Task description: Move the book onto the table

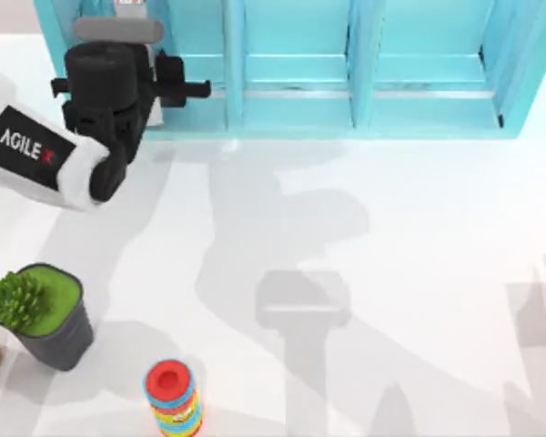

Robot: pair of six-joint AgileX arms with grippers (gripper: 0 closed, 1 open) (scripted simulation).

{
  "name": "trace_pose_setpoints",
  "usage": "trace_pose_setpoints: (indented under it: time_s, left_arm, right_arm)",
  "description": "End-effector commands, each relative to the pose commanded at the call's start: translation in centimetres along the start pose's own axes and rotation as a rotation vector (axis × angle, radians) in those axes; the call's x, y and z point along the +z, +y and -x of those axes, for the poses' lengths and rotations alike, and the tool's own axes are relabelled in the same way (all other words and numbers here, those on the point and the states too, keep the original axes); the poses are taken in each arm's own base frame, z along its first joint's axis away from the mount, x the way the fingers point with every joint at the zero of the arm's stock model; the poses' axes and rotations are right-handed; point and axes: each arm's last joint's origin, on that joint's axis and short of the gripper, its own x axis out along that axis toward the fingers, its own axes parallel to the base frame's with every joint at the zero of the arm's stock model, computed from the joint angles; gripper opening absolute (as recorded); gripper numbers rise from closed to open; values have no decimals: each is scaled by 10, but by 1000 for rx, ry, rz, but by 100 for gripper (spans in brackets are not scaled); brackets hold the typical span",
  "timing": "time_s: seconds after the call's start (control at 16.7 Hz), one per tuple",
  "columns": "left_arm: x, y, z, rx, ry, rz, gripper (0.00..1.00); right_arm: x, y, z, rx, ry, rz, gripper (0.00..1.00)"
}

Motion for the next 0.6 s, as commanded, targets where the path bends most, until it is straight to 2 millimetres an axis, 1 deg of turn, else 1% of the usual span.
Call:
trace_pose_setpoints:
  time_s: [0.12,0.24,0.36,0.48,0.6]
  left_arm:
    - [18,-6,19,-8,21,-5,0]
    - [46,-12,45,-14,25,-5,0]
    - [81,-15,81,-17,3,3,0]
    - [114,-14,125,-17,-33,14,0]
    - [131,-10,164,-12,-45,17,0]
  right_arm:
    - [0,0,0,0,0,0,100]
    - [0,0,0,0,0,0,100]
    - [0,0,0,0,0,0,100]
    - [0,0,0,0,0,0,100]
    - [0,0,0,0,0,0,100]
